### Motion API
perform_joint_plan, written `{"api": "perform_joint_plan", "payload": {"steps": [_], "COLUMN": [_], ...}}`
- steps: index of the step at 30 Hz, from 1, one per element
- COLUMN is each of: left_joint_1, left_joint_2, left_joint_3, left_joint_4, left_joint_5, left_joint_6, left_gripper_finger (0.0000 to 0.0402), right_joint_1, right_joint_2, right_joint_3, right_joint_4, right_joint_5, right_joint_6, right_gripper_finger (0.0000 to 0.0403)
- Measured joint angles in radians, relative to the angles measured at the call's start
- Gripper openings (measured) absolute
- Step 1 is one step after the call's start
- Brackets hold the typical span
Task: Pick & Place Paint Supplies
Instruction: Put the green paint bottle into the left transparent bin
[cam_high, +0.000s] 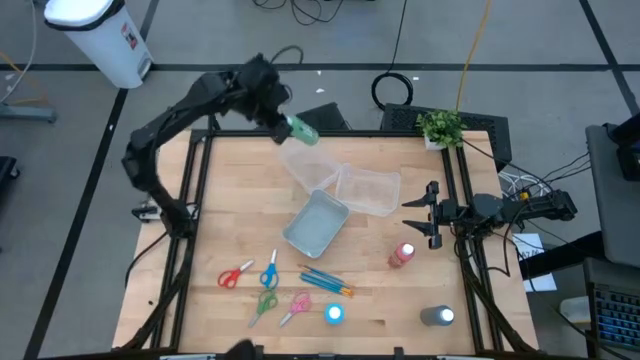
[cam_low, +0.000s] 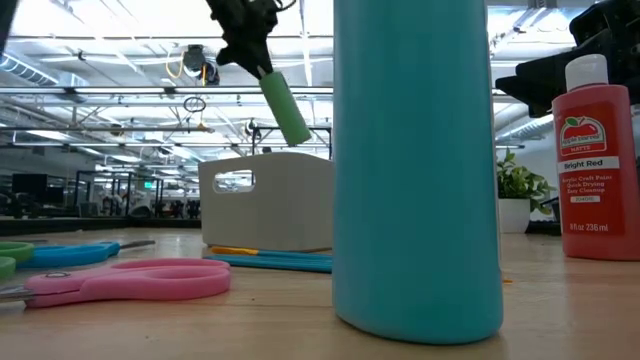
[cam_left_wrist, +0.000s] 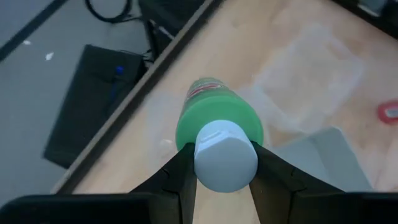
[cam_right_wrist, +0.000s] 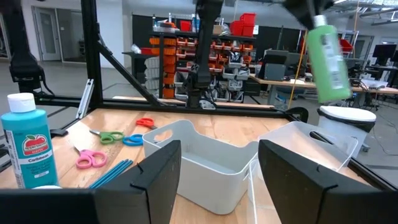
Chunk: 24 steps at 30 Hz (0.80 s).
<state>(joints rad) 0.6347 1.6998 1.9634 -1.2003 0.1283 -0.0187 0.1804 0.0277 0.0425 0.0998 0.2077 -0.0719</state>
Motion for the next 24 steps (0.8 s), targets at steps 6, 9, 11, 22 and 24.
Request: {"api": "perform_joint_plan", "payload": {"steps": [6, 9, 11, 22, 24], "left_joint_1": [0.051, 0.050, 0.050, 0.025, 0.017], "left_joint_2": [0.186, 0.244, 0.275, 0.397, 0.408], "left_joint_3": [0.223, 0.260, 0.260, 0.260, 0.260], "left_joint_4": [-0.181, -0.194, -0.195, -0.219, -0.213], "left_joint_5": [-0.007, 0.003, 0.004, -0.094, -0.101], "left_joint_6": [0.080, 0.130, 0.142, 0.175, 0.183], "left_gripper_finger": [0.0121, 0.0121, 0.0121, 0.0120, 0.0120], "right_joint_1": [0.000, 0.000, 0.000, 0.000, 0.000], "right_joint_2": [0.000, 0.000, 0.000, 0.000, 0.000], "right_joint_3": [0.000, 0.000, 0.000, 0.000, 0.000], "right_joint_4": [0.000, 0.000, 0.000, 0.000, 0.000], "right_joint_5": [0.000, 0.000, 0.000, 0.000, 0.000], "right_joint_6": [0.000, 0.000, 0.000, 0.000, 0.000], "right_gripper_finger": [0.0210, 0.0210, 0.0210, 0.0210, 0.0210]}}
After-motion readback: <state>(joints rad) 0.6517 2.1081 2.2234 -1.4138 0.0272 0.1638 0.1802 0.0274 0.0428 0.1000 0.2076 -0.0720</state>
